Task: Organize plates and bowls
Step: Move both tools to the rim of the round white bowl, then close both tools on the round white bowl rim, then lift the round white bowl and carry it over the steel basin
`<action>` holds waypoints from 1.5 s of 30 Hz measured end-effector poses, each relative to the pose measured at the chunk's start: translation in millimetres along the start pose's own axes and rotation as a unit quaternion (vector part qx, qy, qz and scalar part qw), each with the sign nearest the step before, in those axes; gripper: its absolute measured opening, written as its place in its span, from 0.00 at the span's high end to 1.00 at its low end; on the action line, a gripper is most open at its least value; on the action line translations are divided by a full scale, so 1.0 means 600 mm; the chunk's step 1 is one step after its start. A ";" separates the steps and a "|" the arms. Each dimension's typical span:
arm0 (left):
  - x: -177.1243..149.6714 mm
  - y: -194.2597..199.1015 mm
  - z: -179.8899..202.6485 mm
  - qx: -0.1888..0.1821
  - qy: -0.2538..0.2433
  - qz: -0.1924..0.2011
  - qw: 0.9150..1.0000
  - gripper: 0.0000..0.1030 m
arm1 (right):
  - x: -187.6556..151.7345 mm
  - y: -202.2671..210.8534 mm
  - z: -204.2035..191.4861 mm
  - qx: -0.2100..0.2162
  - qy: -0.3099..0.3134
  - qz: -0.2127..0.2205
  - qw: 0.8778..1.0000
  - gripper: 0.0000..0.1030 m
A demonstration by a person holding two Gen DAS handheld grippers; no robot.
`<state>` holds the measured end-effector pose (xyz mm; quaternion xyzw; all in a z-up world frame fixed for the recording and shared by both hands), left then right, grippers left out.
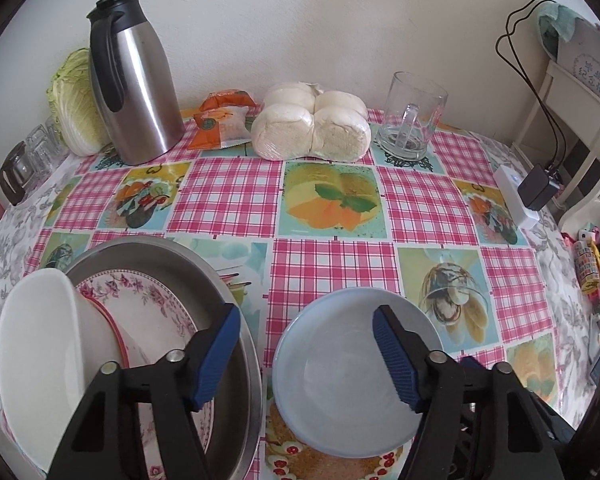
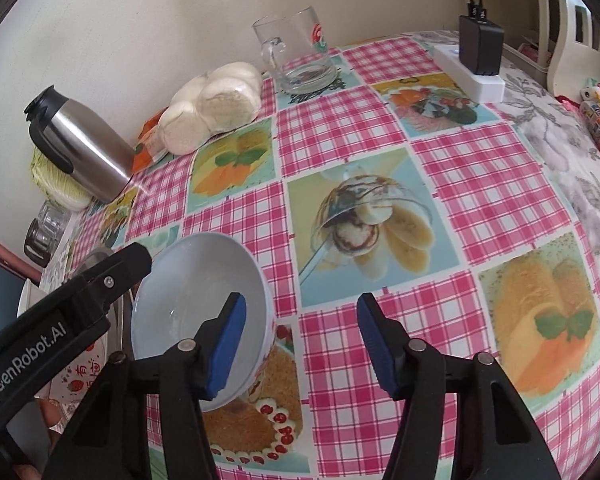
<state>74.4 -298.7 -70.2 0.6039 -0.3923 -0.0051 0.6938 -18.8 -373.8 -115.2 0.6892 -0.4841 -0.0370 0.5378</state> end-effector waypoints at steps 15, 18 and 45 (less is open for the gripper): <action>-0.010 -0.013 0.013 -0.005 -0.013 -0.012 1.000 0.37 | -0.010 -0.019 -0.014 0.046 0.000 -0.016 0.999 0.83; -0.012 -0.017 0.016 -0.006 -0.014 -0.015 1.000 0.37 | -0.007 -0.014 -0.005 0.047 -0.006 -0.013 0.999 0.85; -0.055 -0.064 0.041 -0.035 -0.023 -0.068 0.997 0.79 | -0.014 -0.024 0.018 0.034 -0.020 -0.029 0.999 0.89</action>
Point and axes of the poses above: each gripper's, at about its wrist camera, not at the fingertips, and y roughly against the way its jaws point, z to its right, x to its top, the point moved 9 cm from there along -y, roughly the way its jaws point, and after that the axes turned 6 degrees about x, right-handed, at the moved point
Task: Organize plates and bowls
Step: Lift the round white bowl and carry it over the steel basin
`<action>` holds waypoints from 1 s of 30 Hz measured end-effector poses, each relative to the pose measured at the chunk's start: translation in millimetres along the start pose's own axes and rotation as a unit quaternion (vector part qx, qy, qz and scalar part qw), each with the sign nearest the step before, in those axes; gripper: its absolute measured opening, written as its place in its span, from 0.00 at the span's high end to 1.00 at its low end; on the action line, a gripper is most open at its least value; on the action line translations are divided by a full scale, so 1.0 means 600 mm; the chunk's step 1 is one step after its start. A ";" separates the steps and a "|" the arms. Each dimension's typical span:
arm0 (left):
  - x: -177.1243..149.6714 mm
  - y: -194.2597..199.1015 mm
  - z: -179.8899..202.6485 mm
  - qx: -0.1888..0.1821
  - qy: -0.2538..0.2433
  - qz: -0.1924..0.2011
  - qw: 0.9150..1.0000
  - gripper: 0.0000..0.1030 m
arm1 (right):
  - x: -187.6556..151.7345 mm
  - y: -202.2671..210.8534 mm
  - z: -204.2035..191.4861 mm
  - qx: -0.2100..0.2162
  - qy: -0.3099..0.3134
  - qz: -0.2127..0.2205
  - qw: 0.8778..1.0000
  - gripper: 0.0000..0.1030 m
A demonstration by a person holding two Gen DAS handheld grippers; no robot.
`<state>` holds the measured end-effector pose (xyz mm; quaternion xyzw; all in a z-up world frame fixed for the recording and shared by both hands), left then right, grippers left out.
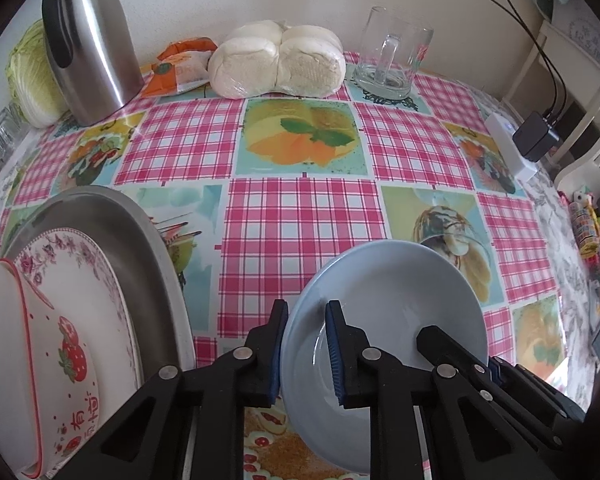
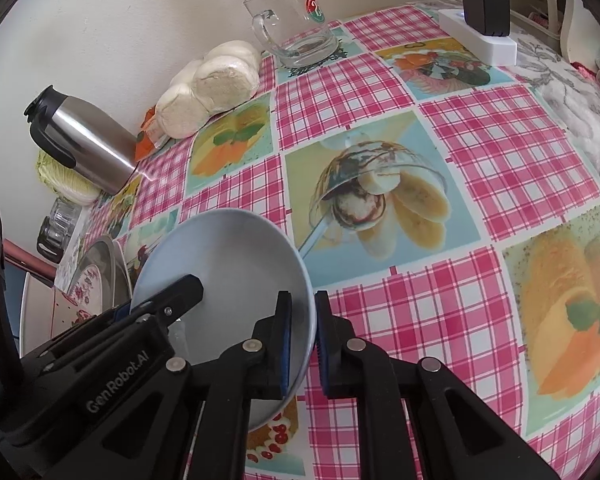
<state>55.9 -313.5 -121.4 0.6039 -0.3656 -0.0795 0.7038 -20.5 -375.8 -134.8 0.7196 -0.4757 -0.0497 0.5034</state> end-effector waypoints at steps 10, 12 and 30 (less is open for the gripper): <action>0.043 0.099 -0.011 -0.017 0.011 0.063 0.998 0.79 | 0.031 0.060 -0.044 0.023 0.009 0.041 0.999 0.89; 0.050 0.122 -0.018 -0.018 0.012 0.075 0.997 0.79 | 0.038 0.078 -0.060 0.025 0.014 0.050 0.998 0.89; 0.042 0.239 -0.144 -0.035 0.084 0.123 0.988 0.79 | 0.045 0.149 -0.215 0.046 0.077 0.096 0.991 0.87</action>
Point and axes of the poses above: each gripper's, at about its wrist camera, not at the fingertips, and y roughly against the way its jaws point, z to its right, x to its top, the point moved 9 cm from there along -y, roughly the way its jaws point, and after that the axes turned 6 degrees about x, right-handed, at the moved point
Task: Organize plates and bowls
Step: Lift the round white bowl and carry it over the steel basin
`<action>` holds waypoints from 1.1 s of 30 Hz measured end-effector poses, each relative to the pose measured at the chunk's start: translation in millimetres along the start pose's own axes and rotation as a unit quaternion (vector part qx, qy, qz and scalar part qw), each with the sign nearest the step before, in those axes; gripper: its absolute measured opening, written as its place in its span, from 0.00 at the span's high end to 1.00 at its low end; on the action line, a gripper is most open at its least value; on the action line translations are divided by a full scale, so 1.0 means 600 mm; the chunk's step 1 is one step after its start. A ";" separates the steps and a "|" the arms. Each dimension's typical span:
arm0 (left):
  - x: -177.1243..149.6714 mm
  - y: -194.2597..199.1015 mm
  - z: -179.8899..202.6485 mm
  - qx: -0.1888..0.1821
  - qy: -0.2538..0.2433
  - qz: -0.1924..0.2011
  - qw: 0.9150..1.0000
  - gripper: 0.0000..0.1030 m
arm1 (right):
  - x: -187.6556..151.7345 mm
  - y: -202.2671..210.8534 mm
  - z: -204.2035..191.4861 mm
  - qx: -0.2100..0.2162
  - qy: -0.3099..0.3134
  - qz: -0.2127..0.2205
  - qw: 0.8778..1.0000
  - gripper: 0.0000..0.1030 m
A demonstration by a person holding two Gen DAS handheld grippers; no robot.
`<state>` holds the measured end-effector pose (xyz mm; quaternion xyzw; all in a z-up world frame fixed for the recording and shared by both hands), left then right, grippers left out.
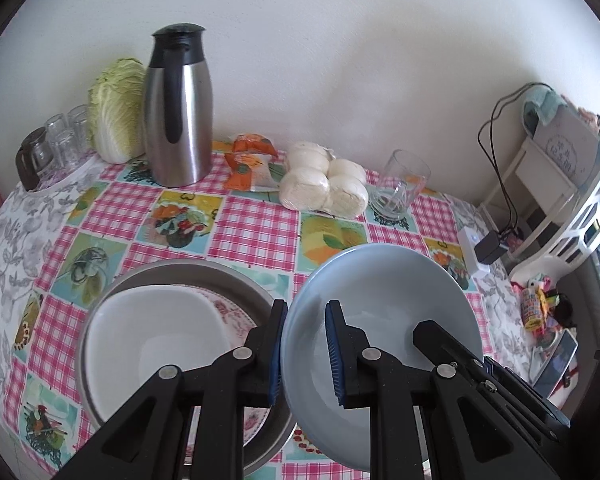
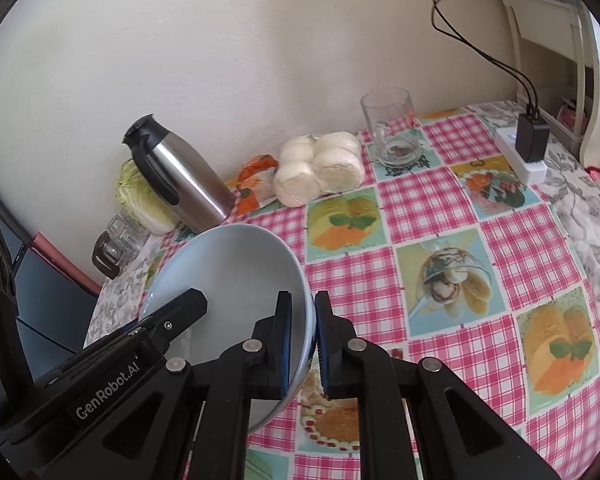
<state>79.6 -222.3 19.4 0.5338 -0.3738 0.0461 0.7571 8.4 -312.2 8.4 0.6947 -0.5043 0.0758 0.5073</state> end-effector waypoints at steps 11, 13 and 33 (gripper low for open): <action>0.023 0.056 -0.088 0.002 0.031 0.029 0.999 0.79 | -0.006 -0.002 -0.101 0.041 0.027 0.009 0.999 0.86; 0.028 0.063 -0.104 0.006 0.037 0.033 0.999 0.79 | -0.008 -0.005 -0.118 0.046 0.033 0.010 0.998 0.86; 0.026 0.034 -0.216 0.015 0.074 -0.001 0.997 0.79 | -0.052 -0.082 -0.204 0.057 0.061 -0.031 0.996 0.86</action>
Point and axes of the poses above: each gripper's, at about its wrist camera, not at the fingertips, and y roughly against the way its jaws point, z to its right, x to its top, the point moved 9 cm from there along -y, roughly the way its jaws point, and after that the axes turned 6 degrees about x, right-handed, at the moved point
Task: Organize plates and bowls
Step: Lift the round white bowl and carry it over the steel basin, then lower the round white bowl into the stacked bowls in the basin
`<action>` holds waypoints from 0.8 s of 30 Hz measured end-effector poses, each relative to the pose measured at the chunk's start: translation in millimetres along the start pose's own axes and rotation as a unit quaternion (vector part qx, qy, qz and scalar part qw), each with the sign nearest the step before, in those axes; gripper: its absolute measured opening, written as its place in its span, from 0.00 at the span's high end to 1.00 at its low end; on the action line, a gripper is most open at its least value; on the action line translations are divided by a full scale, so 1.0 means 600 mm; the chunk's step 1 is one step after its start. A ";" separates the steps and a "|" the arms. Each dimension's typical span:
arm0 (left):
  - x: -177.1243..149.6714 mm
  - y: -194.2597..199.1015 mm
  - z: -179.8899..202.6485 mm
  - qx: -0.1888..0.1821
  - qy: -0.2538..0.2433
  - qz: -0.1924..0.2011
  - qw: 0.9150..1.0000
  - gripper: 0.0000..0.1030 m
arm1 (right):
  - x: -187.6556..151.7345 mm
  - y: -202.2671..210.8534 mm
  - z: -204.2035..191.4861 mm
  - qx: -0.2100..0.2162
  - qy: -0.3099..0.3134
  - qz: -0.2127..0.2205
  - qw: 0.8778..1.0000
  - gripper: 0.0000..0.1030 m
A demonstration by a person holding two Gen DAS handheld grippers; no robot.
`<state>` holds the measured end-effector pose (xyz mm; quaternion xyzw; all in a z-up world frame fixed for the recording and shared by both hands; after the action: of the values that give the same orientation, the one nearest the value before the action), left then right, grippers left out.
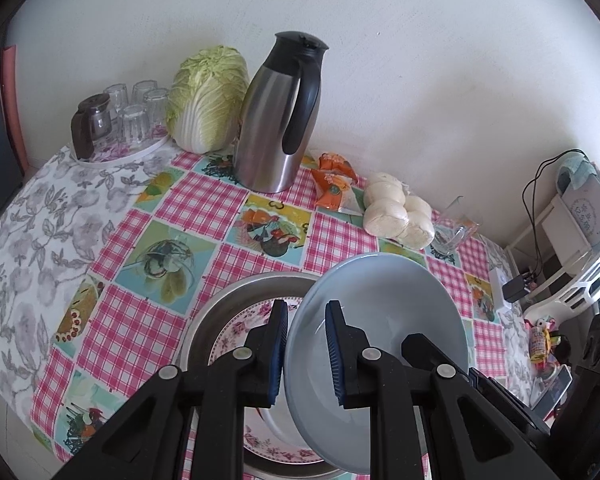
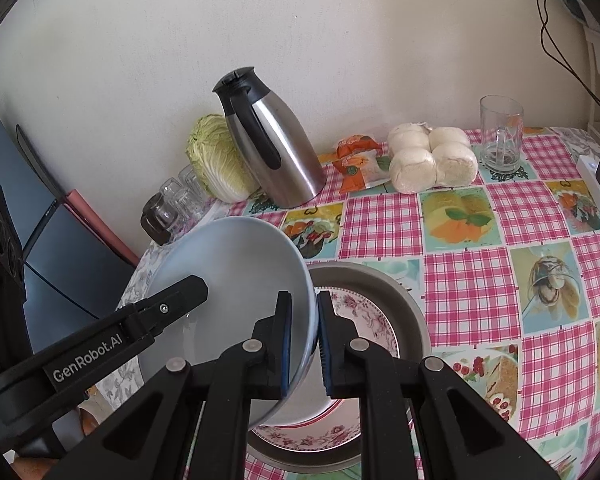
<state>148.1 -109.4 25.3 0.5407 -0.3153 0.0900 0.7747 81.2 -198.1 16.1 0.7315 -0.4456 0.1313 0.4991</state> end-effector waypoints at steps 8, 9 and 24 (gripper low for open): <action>-0.015 -0.030 -0.009 0.009 0.000 -0.028 1.000 0.79 | -0.015 -0.027 0.008 -0.018 0.000 -0.026 0.999 0.86; -0.016 -0.033 -0.010 0.010 -0.001 -0.031 0.999 0.79 | -0.017 -0.029 0.009 -0.020 0.000 -0.030 0.999 0.86; -0.029 -0.060 -0.023 0.043 -0.010 -0.055 0.998 0.76 | -0.034 -0.051 0.015 -0.037 0.004 -0.061 0.997 0.83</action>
<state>157.1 -108.2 -16.1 0.5908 -0.2885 0.0556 0.7514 91.0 -191.6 -19.8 0.7378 -0.4031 0.0870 0.5344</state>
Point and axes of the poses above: each gripper's, at about its wrist camera, not at the fingertips, and y roughly against the way its jaws point, z to its right, x to its top, the point moved 9 cm from there along -y, roughly the way its jaws point, and after that the axes turned 6 degrees about x, right-handed, at the moved point
